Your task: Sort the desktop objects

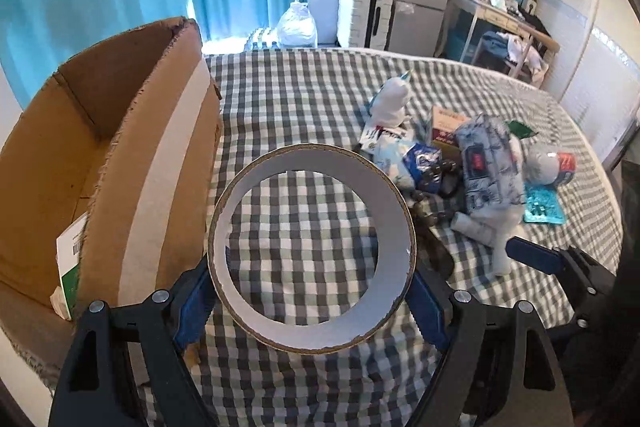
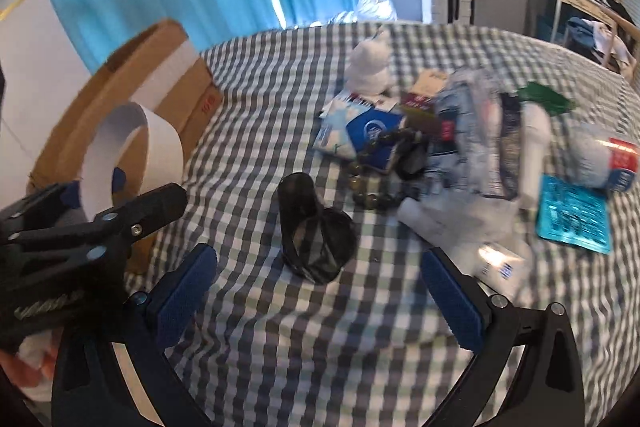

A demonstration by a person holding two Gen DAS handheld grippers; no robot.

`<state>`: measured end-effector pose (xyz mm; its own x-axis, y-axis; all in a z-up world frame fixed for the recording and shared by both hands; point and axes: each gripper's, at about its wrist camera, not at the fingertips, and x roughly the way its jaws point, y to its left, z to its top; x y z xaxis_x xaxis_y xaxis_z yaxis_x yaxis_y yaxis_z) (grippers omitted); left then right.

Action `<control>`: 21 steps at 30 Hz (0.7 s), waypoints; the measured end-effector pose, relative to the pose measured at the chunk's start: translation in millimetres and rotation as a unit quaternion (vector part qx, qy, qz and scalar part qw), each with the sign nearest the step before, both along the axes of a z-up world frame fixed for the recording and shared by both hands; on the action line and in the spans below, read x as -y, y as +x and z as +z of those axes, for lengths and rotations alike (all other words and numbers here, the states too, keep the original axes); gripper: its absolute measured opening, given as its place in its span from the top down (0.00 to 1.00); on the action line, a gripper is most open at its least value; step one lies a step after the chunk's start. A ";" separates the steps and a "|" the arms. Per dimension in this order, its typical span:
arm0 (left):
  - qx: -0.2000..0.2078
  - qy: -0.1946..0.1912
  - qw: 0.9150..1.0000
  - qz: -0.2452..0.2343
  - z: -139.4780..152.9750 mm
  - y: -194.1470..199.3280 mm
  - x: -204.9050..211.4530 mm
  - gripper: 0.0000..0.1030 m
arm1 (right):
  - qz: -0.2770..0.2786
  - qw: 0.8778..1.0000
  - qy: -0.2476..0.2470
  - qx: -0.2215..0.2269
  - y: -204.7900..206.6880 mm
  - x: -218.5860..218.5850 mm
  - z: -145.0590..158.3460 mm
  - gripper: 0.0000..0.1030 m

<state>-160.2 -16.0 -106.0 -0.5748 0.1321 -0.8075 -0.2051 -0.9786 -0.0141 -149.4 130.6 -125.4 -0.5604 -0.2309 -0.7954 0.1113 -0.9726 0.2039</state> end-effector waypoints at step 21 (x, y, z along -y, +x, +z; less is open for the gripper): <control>0.004 -0.023 1.000 0.005 -6.2 -3.3 -11.8 0.17 | 0.033 0.998 0.003 0.060 -3.6 9.5 -29.4 0.48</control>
